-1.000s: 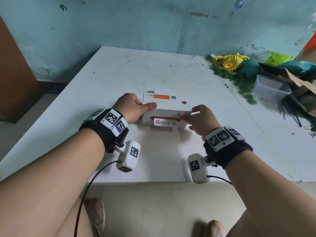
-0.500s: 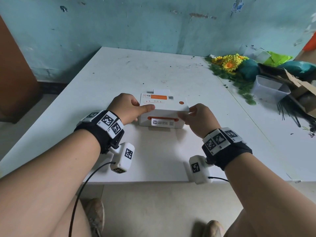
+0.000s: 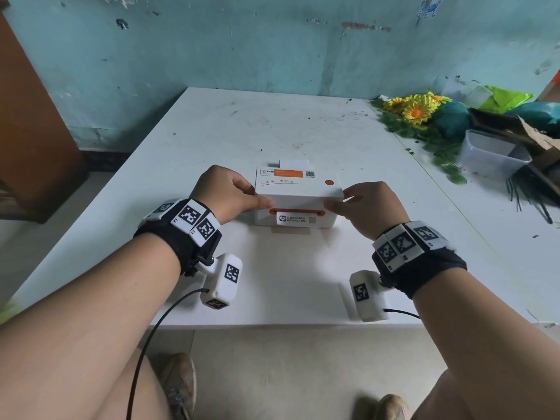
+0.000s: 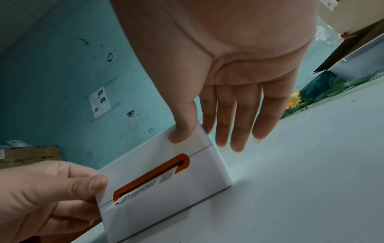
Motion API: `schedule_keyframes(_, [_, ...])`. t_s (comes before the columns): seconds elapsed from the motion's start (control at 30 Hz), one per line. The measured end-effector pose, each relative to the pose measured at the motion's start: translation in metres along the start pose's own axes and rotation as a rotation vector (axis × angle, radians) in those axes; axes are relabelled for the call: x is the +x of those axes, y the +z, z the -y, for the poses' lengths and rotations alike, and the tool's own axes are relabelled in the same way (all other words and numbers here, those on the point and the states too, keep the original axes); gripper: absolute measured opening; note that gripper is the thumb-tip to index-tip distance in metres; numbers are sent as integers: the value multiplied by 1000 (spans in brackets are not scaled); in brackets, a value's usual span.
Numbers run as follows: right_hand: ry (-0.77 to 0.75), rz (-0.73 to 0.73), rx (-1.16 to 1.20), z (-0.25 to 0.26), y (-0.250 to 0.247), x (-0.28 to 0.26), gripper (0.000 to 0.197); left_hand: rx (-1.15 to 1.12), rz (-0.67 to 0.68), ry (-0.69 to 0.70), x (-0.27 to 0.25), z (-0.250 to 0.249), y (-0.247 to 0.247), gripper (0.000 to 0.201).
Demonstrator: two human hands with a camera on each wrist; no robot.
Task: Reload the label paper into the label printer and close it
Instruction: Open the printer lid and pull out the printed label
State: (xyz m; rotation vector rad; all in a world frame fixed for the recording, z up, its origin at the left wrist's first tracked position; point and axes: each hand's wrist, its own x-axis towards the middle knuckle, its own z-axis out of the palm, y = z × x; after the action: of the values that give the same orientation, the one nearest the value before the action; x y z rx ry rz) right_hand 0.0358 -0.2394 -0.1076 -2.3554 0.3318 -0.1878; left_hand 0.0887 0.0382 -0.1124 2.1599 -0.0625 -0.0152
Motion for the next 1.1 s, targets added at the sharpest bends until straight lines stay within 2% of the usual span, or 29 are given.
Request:
schedule_keyframes(0.07, [0,-3,-4,0,0,0,48,1,3,2,1,1,0,46])
schedule_keyframes(0.17, [-7,2,-33,1,1,-1,42,12,8,10,-1,-3,-1,31])
schedule_keyframes(0.37, [-19,24,-62,3,3,-1,22,69,13,19,-4,-8,-1,24])
schedule_keyframes(0.6, [-7,26,-94,3,5,4,28,166,35,31,-2,-10,1,28])
schedule_keyframes(0.7, [15,39,-105,4,4,2,38,186,51,43,-3,-11,1,25])
schedule_keyframes(0.8, [39,37,-61,6,4,0,33,211,70,55,-6,-15,3,25])
schedule_keyframes(0.9, [84,31,19,9,7,-1,26,167,63,40,-7,-16,3,29])
schedule_keyframes(1.03, [105,75,21,11,9,-4,37,70,76,8,-10,-9,3,33])
schedule_keyframes(1.1, [106,88,50,13,7,-7,38,-16,71,-14,-13,-11,5,41])
